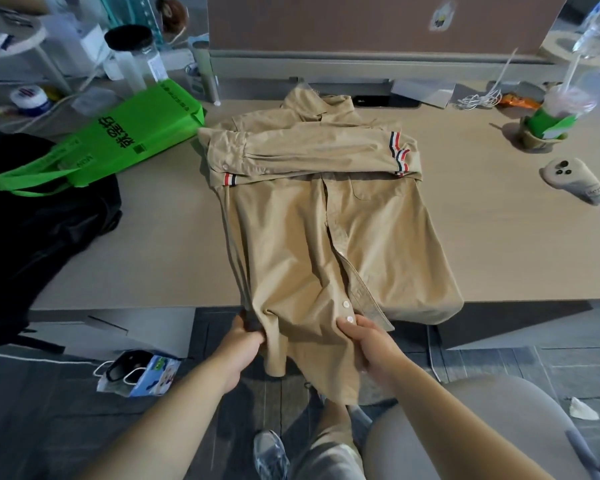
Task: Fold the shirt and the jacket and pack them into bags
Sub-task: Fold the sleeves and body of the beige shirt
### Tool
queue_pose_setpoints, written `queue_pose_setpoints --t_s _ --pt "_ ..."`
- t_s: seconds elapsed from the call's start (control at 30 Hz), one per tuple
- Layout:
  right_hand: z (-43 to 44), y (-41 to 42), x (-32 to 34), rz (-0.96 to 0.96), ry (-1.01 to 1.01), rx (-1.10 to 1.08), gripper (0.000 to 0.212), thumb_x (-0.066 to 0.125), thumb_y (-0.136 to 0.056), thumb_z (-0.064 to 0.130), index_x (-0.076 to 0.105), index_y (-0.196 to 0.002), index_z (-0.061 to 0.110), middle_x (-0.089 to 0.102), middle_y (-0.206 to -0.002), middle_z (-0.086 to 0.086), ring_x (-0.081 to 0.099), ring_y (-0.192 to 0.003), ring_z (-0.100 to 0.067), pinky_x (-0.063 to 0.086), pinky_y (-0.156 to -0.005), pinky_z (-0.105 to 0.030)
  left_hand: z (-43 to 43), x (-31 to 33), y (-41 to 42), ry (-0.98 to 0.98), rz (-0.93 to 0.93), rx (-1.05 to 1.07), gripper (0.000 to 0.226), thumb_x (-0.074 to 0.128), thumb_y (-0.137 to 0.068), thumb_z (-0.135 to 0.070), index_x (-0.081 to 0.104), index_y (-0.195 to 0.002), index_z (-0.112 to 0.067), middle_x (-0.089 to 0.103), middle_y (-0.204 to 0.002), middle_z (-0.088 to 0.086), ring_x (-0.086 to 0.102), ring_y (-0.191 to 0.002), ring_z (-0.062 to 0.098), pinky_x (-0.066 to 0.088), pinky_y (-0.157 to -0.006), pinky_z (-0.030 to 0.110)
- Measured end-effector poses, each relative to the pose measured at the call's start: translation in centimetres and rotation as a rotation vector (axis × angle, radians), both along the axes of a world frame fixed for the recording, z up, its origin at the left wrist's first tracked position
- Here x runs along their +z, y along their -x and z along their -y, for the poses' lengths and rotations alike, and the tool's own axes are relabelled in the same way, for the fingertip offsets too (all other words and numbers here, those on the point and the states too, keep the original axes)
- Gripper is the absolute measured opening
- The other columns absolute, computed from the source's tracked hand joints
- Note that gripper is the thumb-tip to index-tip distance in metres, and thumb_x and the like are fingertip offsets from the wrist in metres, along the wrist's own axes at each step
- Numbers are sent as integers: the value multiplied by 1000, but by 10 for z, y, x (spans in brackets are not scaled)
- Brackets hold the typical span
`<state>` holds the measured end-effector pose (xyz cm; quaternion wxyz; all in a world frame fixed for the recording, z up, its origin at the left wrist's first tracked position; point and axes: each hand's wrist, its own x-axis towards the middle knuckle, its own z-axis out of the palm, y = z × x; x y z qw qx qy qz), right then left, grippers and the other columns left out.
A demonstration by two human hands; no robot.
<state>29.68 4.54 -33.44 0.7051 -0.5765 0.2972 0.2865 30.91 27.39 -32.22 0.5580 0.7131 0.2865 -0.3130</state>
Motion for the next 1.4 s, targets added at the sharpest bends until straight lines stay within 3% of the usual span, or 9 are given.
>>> queue_pose_setpoints --t_s 0.17,0.3,0.47,0.6,0.77,1.0,1.17,1.3,1.4 --pt "24 8 -14 95 562 -68 21 63 -89 29 66 -80 10 66 -77 -8 60 -76 -25 46 -68 -37 12 -5 0 78 13 -2 19 49 -98 -30 56 -115 -32 60 -110 -7 50 -108 16 33 -107 41" --pt "20 7 -10 132 596 -22 17 59 -92 26 66 -85 12 66 -84 -6 59 -80 -24 46 -68 -34 19 -9 2 64 91 -27 13 43 -100 -26 56 -103 -25 59 -97 -10 52 -97 13 38 -88 34" --pt "29 9 -19 101 837 26 20 55 -93 23 57 -77 12 58 -73 -3 54 -77 -26 38 -59 -33 -17 -21 20 -429 179 -2 24 45 -99 -31 53 -94 -9 57 -81 3 56 -78 23 40 -63 33" --pt "23 3 -24 -5 923 42 24 52 -92 19 59 -112 9 64 -109 -14 56 -96 -32 41 -76 -31 -39 -33 34 -587 167 -143 19 51 -96 -27 51 -90 -9 57 -79 4 53 -72 23 39 -60 33" --pt "26 9 -18 93 1000 -128 63 74 -79 28 44 -131 6 47 -134 -15 46 -122 -36 39 -99 -44 -39 -33 29 -315 54 -148 11 57 -93 -23 55 -101 -16 63 -99 4 61 -89 22 50 -67 30" --pt "50 9 -8 76 831 78 16 65 -81 24 66 -74 10 67 -68 -4 61 -67 -22 51 -66 -37 -38 -31 32 -166 -30 -72 12 59 -91 -21 63 -98 -12 69 -99 9 65 -90 24 53 -82 37" --pt "47 24 14 161 1070 -322 21 52 -81 16 42 -67 5 46 -63 -10 38 -58 -23 35 -56 -34 -39 -34 35 -225 -57 -56 22 56 -87 -30 62 -92 -9 68 -95 15 64 -87 29 52 -88 45" --pt "6 49 7 369 1054 231 5 54 -84 13 51 -81 13 53 -87 -2 47 -69 -19 38 -61 -32 -28 -35 37 -215 -23 1 16 55 -90 -21 61 -89 -7 66 -91 16 63 -84 30 52 -77 35" --pt "-12 59 -25 237 901 660 26 51 -85 17 55 -111 18 49 -111 -2 52 -94 -20 43 -79 -28 -25 -30 40 -156 -10 1 16 65 -87 -23 61 -90 -7 65 -87 11 61 -77 24 48 -66 32"
